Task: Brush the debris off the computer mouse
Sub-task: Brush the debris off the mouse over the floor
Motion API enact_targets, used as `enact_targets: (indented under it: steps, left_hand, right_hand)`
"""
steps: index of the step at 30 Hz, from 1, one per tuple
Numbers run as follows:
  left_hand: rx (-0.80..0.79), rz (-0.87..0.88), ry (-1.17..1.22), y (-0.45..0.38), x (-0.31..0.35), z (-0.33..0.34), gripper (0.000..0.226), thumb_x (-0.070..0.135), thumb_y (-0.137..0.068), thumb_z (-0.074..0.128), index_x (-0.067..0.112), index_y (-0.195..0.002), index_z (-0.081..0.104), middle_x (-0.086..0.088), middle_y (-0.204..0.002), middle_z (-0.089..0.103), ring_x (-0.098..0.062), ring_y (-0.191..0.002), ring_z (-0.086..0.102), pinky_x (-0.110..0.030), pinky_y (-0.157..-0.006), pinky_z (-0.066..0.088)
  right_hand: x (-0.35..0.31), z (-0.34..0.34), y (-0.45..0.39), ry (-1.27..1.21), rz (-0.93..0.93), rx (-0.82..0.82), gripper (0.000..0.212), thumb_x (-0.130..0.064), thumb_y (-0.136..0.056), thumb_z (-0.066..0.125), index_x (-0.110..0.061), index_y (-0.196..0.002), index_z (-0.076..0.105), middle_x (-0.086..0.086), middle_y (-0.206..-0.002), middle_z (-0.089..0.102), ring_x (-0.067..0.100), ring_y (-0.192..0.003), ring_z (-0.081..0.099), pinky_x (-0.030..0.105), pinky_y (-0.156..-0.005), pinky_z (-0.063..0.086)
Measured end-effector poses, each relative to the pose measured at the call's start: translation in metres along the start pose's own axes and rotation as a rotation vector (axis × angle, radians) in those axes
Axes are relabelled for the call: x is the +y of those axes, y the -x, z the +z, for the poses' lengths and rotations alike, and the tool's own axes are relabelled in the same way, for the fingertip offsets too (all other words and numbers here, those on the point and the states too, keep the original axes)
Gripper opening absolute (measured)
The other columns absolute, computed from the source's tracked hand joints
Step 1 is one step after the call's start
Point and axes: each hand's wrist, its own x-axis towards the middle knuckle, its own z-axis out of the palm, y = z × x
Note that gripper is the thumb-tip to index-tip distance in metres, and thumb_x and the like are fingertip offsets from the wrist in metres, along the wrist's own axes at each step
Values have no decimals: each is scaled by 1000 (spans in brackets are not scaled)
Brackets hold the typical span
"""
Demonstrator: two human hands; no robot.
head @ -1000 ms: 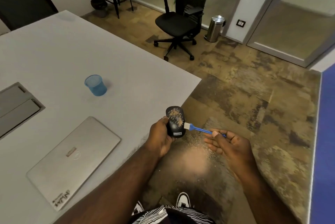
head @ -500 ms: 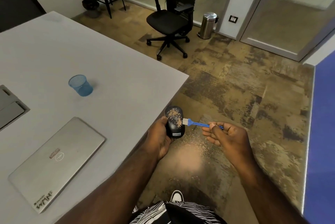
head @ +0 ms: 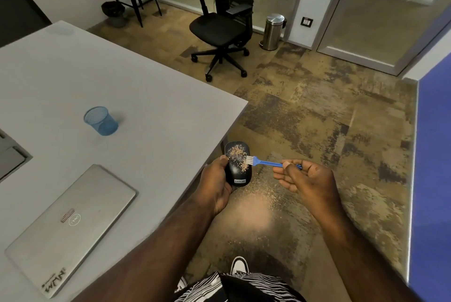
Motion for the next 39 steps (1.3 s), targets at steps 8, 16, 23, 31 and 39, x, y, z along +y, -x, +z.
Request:
enact_targets:
  steps: [8, 16, 23, 31, 39]
  left_hand:
    - [-24, -21, -23, 0, -1, 5, 31, 16, -101, 36, 11, -100, 67, -2, -82, 77, -15, -72, 74, -32, -61, 58]
    - [-46, -15, -71, 3, -2, 12, 32, 13, -100, 36, 10, -95, 68, -4, -80, 76, -15, -70, 72, -33, -66, 58]
    - [-65, -24, -122, 3, -4, 15, 32, 14, -100, 37, 10, -97, 68, -4, -81, 77, -17, -73, 73, -34, -69, 58]
    - [-84, -45, -81, 1, -7, 17, 33, 14, -100, 35, 11, -100, 67, -3, -82, 77, -15, -72, 73, -32, -63, 58]
    - [-82, -58, -71, 5, -8, 17, 33, 15, -102, 34, 7, -113, 64, -5, -83, 77, -16, -72, 73, -32, -61, 57]
  right_hand:
    - [-9, -6, -9, -10, -37, 78, 9, -9, -95, 63, -12, -89, 69, 3, -77, 78, 17, -75, 77, 19, -61, 58]
    - [-10, -10, -18, 6, -59, 85, 11, -10, -93, 63, -15, -88, 71, 4, -78, 78, 18, -76, 77, 21, -63, 58]
    - [-11, -13, -22, 68, -101, 116, 12, -12, -93, 64, -20, -86, 70, 1, -75, 78, 16, -75, 77, 21, -62, 58]
    - [-13, -15, -25, 111, -141, 132, 11, -14, -92, 65, -22, -85, 70, 2, -79, 78, 14, -75, 77, 23, -64, 60]
    - [-15, -14, -26, 171, -168, 129, 11, -16, -93, 65, -24, -87, 70, -2, -76, 78, 11, -75, 77, 24, -67, 61]
